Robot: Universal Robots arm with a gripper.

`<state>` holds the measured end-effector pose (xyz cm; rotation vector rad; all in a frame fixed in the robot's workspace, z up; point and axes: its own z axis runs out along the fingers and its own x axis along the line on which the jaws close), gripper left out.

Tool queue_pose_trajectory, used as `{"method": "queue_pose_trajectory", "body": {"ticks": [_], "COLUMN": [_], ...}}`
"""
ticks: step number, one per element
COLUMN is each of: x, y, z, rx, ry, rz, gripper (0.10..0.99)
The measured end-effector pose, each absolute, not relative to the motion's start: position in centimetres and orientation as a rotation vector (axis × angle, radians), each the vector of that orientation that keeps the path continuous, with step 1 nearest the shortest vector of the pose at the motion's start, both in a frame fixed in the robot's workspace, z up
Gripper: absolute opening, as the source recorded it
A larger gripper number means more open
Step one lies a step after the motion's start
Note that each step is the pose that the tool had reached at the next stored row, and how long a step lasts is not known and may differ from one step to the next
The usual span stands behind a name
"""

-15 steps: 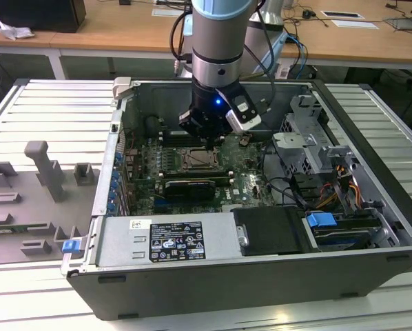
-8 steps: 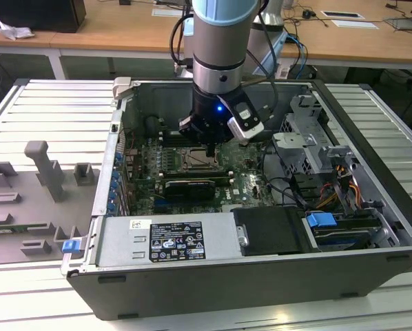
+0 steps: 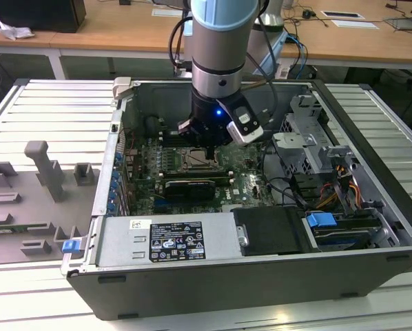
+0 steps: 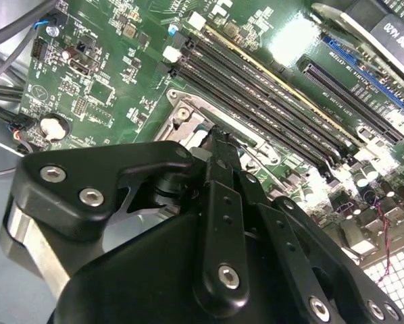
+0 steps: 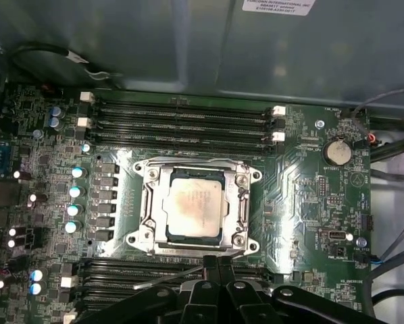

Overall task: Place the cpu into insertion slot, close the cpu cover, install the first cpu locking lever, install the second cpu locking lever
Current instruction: 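Install the second cpu locking lever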

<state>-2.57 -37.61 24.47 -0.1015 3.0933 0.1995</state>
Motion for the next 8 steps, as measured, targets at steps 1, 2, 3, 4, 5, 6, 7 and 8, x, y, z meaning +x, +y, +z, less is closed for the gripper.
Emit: {"method": "queue_pose_trajectory", "body": {"ticks": [1,2,3,4,5,6,7,8], "x": [-2.58,-2.58,-2.58,-2.58,-2.58,-2.59,-2.59,-2.60], "y": [-37.61,-37.61,-37.61,-37.61,-37.61,-37.61,-37.61,-37.61], "z": [24.45,24.44,24.44,24.43,24.42,24.42,24.42,24.41], "rx": [-0.102,-0.101,-0.101,-0.101,-0.101,-0.101,-0.101,-0.101], "ry": [3.093,3.093,3.093,3.093,3.093,3.093,3.093,3.093], "rz": [0.199,0.200,0.200,0.200,0.200,0.200,0.200,0.200], "gripper": [0.106,0.106,0.106,0.106,0.106,0.106,0.106,0.106]}}
